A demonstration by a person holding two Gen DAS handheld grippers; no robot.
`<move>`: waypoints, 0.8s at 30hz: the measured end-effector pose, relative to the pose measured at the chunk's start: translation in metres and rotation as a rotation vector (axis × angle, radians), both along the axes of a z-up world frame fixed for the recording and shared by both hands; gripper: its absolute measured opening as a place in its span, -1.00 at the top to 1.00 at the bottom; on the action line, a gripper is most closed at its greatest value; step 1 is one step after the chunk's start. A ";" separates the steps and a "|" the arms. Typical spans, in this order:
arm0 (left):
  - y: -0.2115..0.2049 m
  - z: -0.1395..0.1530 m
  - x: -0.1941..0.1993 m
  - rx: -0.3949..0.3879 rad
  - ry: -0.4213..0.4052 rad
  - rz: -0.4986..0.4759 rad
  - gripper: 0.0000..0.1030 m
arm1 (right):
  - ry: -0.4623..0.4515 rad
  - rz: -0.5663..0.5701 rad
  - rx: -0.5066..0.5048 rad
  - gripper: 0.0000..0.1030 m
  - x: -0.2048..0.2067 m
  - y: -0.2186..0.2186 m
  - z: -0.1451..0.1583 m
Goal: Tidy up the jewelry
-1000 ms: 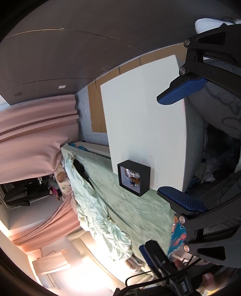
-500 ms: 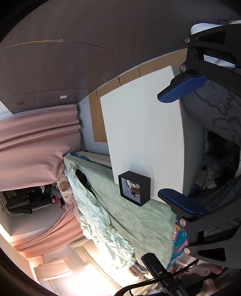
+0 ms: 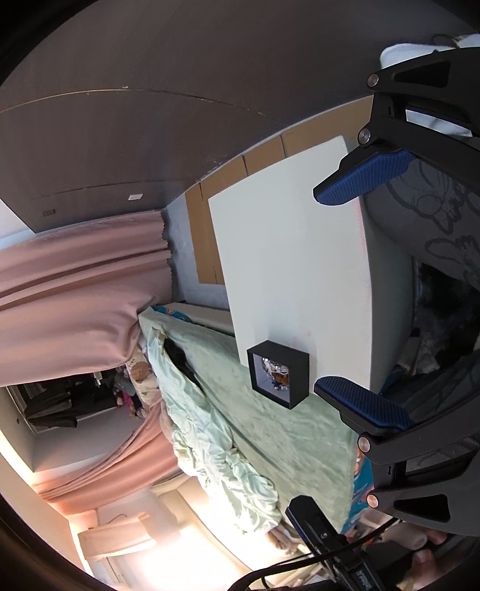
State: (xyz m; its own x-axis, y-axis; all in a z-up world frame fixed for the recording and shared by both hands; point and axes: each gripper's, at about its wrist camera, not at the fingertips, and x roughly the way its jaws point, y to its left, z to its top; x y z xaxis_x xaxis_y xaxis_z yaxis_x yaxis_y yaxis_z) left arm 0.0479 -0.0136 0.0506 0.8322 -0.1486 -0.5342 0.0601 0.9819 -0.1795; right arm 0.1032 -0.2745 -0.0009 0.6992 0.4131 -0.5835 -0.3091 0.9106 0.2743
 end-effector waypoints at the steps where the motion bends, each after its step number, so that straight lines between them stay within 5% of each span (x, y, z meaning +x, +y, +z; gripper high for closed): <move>1: -0.001 0.000 -0.001 0.002 0.000 0.000 -0.99 | -0.002 0.000 0.002 -0.83 -0.001 -0.001 0.001; 24: -0.004 0.008 -0.015 0.021 -0.011 0.015 -0.99 | -0.018 -0.005 0.030 -0.83 -0.017 -0.006 0.005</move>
State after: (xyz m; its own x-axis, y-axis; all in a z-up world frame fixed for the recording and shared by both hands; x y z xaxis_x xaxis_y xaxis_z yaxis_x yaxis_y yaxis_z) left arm 0.0325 -0.0180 0.0587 0.8402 -0.1246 -0.5278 0.0471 0.9863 -0.1578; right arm 0.0857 -0.2807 0.0040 0.7113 0.4268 -0.5585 -0.3100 0.9036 0.2957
